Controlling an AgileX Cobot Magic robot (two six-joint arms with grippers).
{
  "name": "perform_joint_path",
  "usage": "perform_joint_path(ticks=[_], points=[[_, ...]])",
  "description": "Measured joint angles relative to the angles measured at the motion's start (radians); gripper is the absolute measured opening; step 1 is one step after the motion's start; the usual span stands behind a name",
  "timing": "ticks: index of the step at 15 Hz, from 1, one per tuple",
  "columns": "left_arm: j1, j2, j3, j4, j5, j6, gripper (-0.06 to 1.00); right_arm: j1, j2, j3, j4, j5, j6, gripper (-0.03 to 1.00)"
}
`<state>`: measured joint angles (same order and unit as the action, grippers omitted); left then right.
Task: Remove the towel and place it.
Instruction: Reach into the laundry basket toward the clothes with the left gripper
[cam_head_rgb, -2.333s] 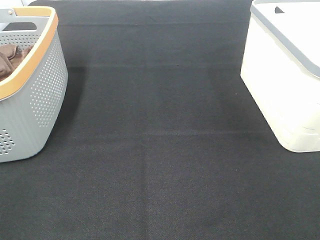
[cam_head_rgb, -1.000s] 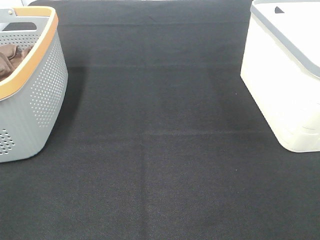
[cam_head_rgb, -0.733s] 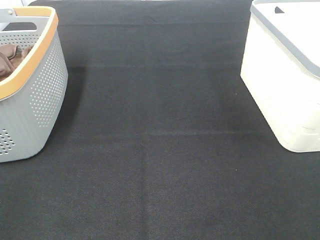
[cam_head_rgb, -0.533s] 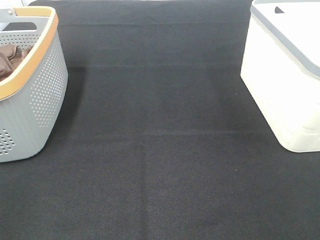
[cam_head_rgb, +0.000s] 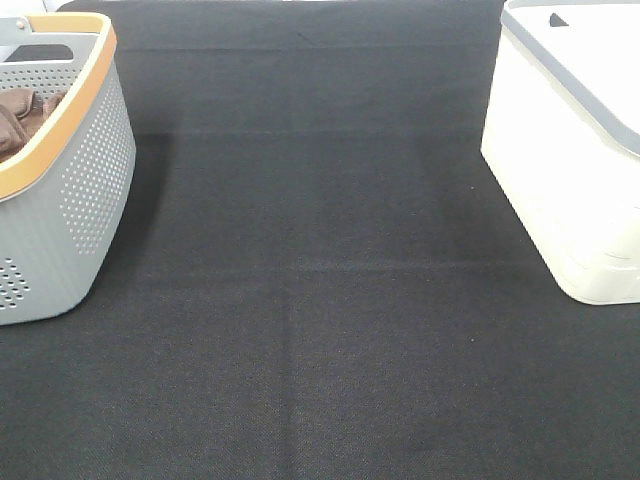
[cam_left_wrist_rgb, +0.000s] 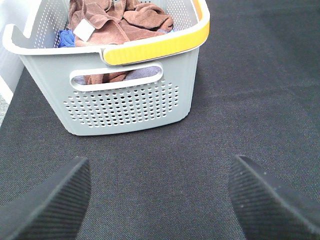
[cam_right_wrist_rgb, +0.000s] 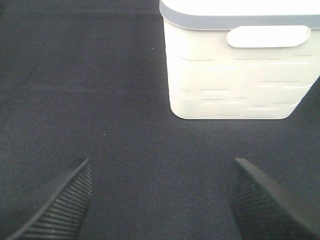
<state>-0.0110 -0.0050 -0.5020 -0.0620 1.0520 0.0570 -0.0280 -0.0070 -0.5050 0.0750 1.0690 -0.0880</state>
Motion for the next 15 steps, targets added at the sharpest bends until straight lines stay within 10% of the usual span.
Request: perform_joint_path(ticks=[15], points=[[0.0,0.0,0.0,0.0,0.0,0.0,0.73,0.0,0.0,0.0,0.0,0.0,0.0,0.72]])
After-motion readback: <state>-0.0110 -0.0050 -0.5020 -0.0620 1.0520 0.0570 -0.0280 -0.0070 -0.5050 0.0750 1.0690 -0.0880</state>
